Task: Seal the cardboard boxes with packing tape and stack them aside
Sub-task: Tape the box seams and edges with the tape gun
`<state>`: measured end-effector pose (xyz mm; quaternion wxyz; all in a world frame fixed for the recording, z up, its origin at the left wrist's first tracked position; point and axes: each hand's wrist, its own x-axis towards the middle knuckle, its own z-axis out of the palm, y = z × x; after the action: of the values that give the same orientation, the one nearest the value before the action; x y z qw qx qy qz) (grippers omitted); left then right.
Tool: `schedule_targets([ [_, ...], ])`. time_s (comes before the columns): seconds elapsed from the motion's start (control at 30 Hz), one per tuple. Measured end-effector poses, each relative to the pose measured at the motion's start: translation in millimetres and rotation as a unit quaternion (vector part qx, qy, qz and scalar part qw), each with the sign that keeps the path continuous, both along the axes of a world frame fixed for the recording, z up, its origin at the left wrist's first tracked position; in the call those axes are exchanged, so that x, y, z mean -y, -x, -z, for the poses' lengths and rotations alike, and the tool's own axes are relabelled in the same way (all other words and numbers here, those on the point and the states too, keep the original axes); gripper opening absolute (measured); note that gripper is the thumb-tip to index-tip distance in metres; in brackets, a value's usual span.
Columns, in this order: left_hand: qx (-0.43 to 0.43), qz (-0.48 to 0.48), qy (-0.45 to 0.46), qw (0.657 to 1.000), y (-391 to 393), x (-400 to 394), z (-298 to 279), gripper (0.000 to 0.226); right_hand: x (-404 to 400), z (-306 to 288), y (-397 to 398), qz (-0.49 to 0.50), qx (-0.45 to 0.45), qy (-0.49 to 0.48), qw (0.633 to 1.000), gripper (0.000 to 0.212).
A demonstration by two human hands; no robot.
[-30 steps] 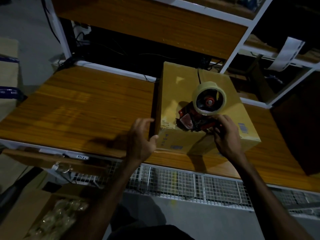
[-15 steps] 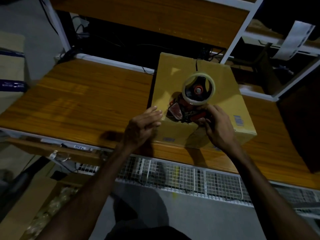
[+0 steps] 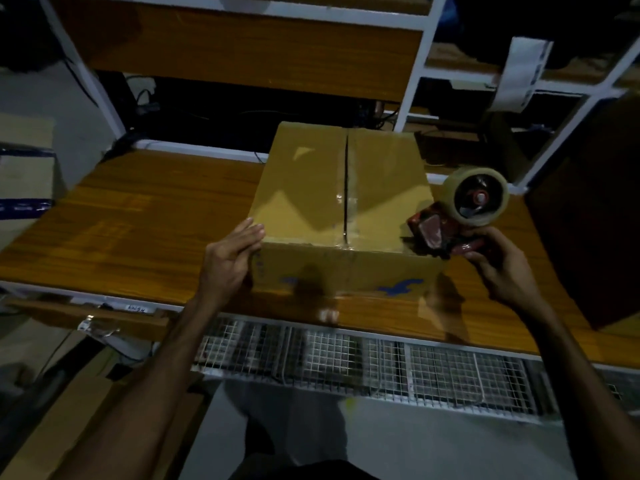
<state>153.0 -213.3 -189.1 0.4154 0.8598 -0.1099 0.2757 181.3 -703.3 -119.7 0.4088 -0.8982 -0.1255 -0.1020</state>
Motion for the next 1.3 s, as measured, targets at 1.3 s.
schedule_targets([
  [1.3, 0.059, -0.022, -0.245, 0.967, -18, 227, -11, 0.029, 157, 41, -2, -0.043, 0.047, 0.127, 0.990, 0.034],
])
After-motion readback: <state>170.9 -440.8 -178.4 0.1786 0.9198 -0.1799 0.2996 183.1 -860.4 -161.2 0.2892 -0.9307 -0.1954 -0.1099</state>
